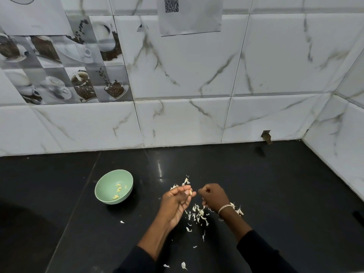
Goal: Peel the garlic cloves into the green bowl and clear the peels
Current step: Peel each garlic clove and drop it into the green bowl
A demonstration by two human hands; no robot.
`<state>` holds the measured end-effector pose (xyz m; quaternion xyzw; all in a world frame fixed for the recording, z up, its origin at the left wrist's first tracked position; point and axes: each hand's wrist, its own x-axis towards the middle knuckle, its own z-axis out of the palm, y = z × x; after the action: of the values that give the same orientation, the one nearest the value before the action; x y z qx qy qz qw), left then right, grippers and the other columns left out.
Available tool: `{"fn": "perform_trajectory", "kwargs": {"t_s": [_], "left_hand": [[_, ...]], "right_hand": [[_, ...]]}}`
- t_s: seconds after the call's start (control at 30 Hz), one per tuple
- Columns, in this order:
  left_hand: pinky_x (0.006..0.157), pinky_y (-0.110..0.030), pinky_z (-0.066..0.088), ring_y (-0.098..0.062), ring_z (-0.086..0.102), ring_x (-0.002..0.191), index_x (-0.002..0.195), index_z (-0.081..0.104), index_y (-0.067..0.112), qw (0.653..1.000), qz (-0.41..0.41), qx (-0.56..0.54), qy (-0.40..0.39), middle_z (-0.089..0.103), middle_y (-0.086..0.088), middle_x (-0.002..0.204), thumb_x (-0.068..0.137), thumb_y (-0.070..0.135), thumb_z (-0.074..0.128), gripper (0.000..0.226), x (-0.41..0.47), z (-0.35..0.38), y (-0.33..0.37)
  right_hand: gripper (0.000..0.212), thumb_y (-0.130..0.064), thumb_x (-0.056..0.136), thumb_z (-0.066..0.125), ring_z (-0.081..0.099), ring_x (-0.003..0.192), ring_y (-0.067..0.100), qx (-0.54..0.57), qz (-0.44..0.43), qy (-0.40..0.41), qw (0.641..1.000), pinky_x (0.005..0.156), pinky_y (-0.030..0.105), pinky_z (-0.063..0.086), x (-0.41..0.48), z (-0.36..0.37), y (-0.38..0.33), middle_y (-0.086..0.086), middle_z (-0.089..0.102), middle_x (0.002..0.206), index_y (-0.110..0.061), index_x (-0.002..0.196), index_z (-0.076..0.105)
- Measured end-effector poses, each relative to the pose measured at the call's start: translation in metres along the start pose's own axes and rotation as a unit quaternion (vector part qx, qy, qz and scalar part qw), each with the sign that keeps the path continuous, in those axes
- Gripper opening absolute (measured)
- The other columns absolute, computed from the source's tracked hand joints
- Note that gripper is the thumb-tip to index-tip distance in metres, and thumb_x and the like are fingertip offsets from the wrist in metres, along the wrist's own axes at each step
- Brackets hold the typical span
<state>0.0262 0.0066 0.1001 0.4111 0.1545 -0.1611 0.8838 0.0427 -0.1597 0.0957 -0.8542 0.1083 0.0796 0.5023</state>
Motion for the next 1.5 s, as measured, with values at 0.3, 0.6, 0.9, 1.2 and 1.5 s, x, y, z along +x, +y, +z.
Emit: {"fn": "perform_trajectory", "kwargs": {"t_s": [0.3,0.6,0.9,1.2,1.5], "left_hand": [[0.067,-0.019,0.058,-0.021,0.073,0.085,0.116,0.068,-0.004,1.0,-0.006,0.004,-0.007,0.073,-0.021,0.103,0.088,-0.018,0.056,0.033,0.0,-0.004,0.002],[0.064,-0.018,0.057,-0.023,0.074,0.081,0.105,0.069,-0.009,0.998,0.019,0.061,0.028,0.073,-0.025,0.097,0.087,-0.016,0.061,0.021,0.002,-0.003,-0.001],[0.062,-0.026,0.054,-0.026,0.072,0.071,0.098,0.069,-0.005,0.975,0.099,0.198,0.036,0.07,-0.02,0.084,0.081,-0.012,0.073,0.019,0.0,0.002,-0.003],[0.072,-0.02,0.055,-0.011,0.074,0.077,0.089,0.074,0.01,0.903,0.2,0.381,0.025,0.077,-0.003,0.081,0.078,-0.003,0.079,0.017,-0.011,0.011,-0.004],[0.074,-0.027,0.06,-0.012,0.073,0.079,0.09,0.073,0.017,0.868,0.262,0.42,0.044,0.076,0.003,0.083,0.081,-0.002,0.078,0.022,-0.009,0.012,-0.009]], "right_hand": [[0.007,-0.003,0.092,0.063,0.059,0.046,0.016,0.086,0.017,0.001,0.996,0.045,0.026,0.049,-0.001,0.008,0.018,0.009,0.067,0.061,-0.005,0.088,0.068],[0.008,-0.016,0.091,0.069,0.064,0.059,0.015,0.066,-0.093,-0.047,0.992,0.05,0.026,0.053,-0.013,-0.005,-0.002,0.016,0.073,0.076,-0.012,0.089,0.076],[0.01,-0.019,0.089,0.07,0.063,0.054,0.019,0.031,-0.086,-0.096,0.991,0.058,0.033,0.053,-0.012,-0.012,-0.011,0.009,0.07,0.063,-0.011,0.087,0.075],[0.01,-0.023,0.078,0.073,0.056,0.046,0.011,0.03,-0.067,-0.05,0.996,0.05,0.024,0.046,-0.014,-0.012,-0.014,0.006,0.069,0.059,-0.014,0.075,0.075],[0.008,-0.016,0.077,0.075,0.051,0.041,0.007,0.035,-0.089,-0.029,0.995,0.046,0.02,0.042,-0.016,-0.009,-0.014,0.001,0.064,0.053,-0.011,0.071,0.073]]}}
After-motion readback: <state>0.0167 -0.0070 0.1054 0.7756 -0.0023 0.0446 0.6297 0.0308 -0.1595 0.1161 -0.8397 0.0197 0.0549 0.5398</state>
